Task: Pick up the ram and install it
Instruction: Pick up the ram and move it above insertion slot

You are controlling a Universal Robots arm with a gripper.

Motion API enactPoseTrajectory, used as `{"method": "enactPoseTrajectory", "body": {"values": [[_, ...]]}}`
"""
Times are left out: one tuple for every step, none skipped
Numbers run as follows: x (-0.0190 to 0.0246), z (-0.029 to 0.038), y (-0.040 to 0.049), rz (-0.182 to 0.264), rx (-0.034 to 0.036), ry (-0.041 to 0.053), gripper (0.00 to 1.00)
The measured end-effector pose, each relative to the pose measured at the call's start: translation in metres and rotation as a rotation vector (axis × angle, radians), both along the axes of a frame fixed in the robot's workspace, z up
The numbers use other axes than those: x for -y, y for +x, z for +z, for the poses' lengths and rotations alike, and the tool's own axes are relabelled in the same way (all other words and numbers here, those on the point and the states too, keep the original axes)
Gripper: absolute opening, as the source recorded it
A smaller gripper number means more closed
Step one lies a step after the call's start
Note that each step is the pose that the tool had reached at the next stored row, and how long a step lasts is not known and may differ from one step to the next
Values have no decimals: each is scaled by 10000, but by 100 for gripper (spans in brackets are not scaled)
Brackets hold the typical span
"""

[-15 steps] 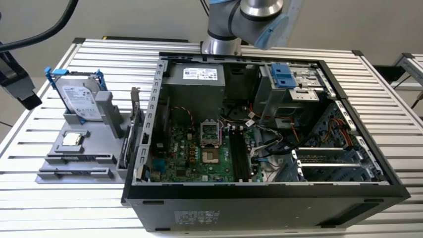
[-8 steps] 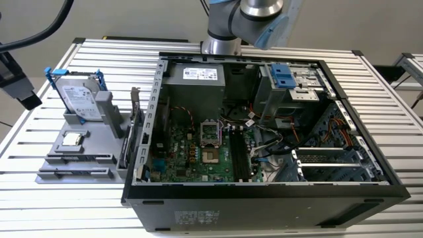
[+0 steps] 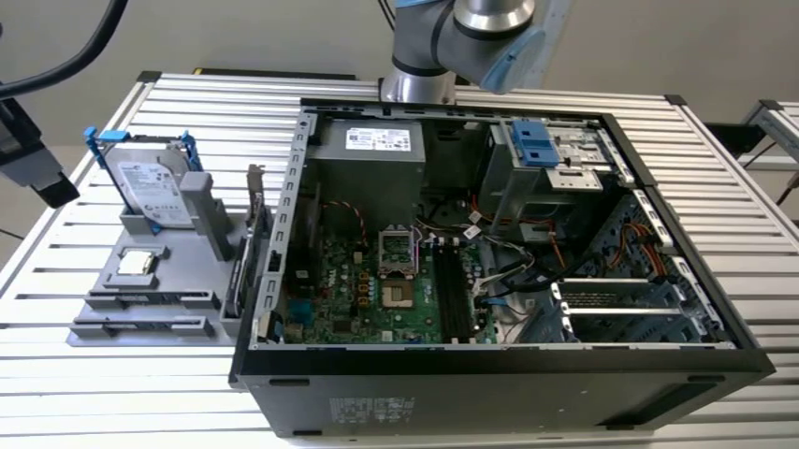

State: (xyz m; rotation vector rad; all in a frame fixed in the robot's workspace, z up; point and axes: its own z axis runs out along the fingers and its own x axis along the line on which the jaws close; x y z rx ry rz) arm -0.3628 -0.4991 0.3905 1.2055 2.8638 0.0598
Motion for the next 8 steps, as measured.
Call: {"method": "enactPoseTrajectory", "body": {"values": [[0, -1, 0, -58, 1, 0, 0], [0, -1, 0, -171, 1, 0, 0], [0, -1, 0, -226, 1, 0, 0], [0, -1, 0, -281, 1, 1, 0], [0, -1, 0, -339, 2, 1, 0], [0, -1, 0, -394, 1, 1, 0], [0, 0, 0, -452, 0, 0, 0], [0, 0, 0, -510, 1, 0, 0]]}}
